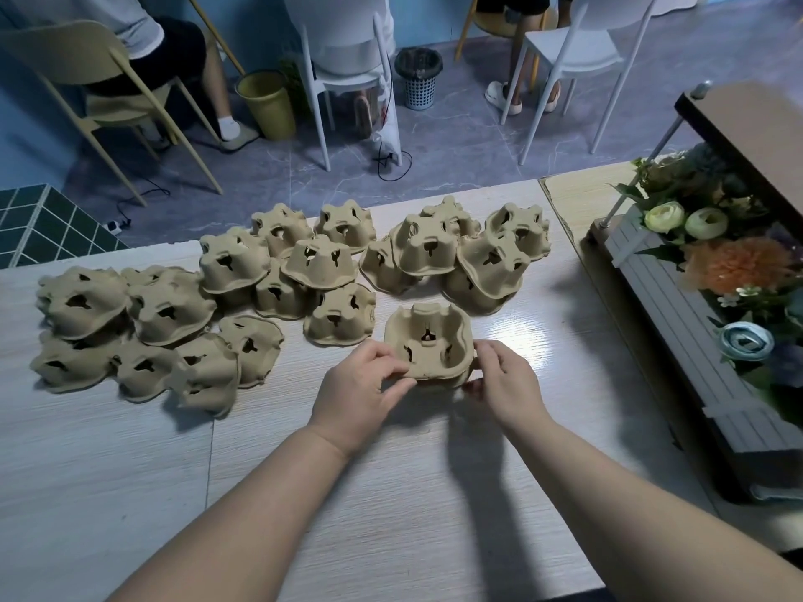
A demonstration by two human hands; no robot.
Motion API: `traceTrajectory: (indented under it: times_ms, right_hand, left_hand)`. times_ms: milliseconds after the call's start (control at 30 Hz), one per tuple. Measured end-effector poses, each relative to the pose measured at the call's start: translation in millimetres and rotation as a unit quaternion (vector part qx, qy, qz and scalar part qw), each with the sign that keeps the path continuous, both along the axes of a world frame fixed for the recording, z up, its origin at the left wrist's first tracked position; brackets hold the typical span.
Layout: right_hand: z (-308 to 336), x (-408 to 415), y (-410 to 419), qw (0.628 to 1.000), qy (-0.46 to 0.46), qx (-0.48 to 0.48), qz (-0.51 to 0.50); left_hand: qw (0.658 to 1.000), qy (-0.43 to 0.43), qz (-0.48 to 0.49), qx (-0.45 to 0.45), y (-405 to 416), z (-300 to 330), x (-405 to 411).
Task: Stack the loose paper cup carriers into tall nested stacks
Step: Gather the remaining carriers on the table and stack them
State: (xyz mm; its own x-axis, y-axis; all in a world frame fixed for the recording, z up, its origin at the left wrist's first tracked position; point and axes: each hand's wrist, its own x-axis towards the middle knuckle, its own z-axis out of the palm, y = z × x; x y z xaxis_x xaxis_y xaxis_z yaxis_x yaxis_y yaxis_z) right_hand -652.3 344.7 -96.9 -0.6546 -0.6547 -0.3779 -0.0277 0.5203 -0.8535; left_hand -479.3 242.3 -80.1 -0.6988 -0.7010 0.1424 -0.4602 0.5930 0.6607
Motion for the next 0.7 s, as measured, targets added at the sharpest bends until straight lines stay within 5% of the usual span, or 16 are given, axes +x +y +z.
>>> traceTrajectory:
  times_ms: [333,567,700]
  right_hand:
    - [2.2,-1.1,-2.2,1.0,-0.001,0.008,0.02]
    - [2.2,-7.5,-5.5,0.999,0.022,0.028,0.023]
    - [13.1,-33.2,-16.6,0.992,0.109,0.064,0.002]
  left_hand:
    - [0.999,-0.04,-0.005,-0.026,3.3,-7.6,-4.3]
    - [0.966,-0.073,0.165,0.186,-11.4,2.2,-20.0]
    - [0.929,-0.066,0.198,0.304,-19.3,-2.7,-30.1]
